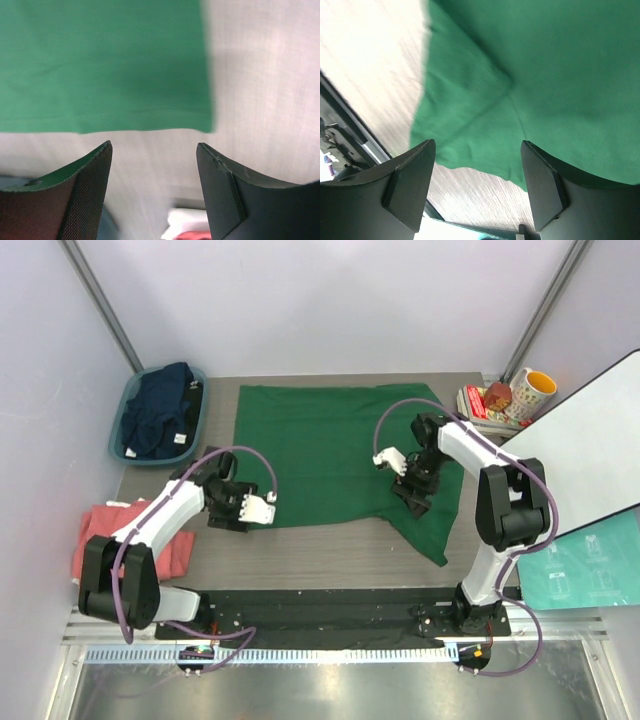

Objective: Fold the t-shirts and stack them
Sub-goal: Grap the side of the flattened tshirt closest away from the robot with both arms

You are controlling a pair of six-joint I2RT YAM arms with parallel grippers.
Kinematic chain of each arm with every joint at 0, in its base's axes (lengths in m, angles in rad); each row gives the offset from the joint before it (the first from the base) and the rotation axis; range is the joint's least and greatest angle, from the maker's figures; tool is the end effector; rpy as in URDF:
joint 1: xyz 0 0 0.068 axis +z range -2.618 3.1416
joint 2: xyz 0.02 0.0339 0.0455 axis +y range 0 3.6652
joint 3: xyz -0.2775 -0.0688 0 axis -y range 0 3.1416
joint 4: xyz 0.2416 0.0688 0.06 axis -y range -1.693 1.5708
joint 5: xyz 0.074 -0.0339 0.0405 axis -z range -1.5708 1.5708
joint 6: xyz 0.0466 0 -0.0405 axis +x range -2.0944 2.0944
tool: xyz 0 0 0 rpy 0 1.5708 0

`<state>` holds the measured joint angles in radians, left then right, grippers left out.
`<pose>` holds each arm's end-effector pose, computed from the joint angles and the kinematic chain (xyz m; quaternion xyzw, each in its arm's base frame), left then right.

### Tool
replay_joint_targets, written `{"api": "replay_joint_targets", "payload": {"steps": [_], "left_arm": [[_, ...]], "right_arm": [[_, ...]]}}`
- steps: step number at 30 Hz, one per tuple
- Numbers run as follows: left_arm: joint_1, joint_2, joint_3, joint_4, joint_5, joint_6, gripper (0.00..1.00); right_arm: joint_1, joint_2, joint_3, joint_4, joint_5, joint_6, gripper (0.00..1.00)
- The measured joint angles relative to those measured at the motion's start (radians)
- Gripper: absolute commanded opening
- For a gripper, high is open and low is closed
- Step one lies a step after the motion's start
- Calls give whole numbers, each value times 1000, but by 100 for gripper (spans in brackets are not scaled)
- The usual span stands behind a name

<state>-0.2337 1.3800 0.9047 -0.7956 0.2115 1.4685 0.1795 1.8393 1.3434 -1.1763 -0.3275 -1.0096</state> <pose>0.2360 -0.0662 0.2145 0.7498 0.6363 0.0009 0.1815 0.3148 0.0724 0.2014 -0.5451 0.8209 0.1691 0.0199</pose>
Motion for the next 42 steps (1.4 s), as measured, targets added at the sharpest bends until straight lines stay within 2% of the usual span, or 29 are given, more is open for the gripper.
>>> {"api": "replay_joint_targets", "payload": {"steps": [5,9,15,20,26,34,38,42], "left_arm": [[0,-103,-110,-10,20,49,70],[0,-136,-145,-6,29,69,70],[0,-134,-169,10,24,57,70],[0,-132,-169,19,19,50,70],[0,-111,-168,20,17,50,70],[0,-61,-135,19,18,50,70],[0,-52,-119,20,21,50,70],[0,-47,-117,20,25,50,70]], "right_arm": [[95,-98,-39,-3,8,22,75],[145,-112,-68,0,13,40,74],[109,-142,-174,31,51,38,75],[92,-308,-347,49,74,45,77],[93,-454,-441,66,101,74,78],[68,-504,-571,85,151,101,78],[37,-516,-598,99,167,108,73],[20,-526,-611,113,170,114,64]]}}
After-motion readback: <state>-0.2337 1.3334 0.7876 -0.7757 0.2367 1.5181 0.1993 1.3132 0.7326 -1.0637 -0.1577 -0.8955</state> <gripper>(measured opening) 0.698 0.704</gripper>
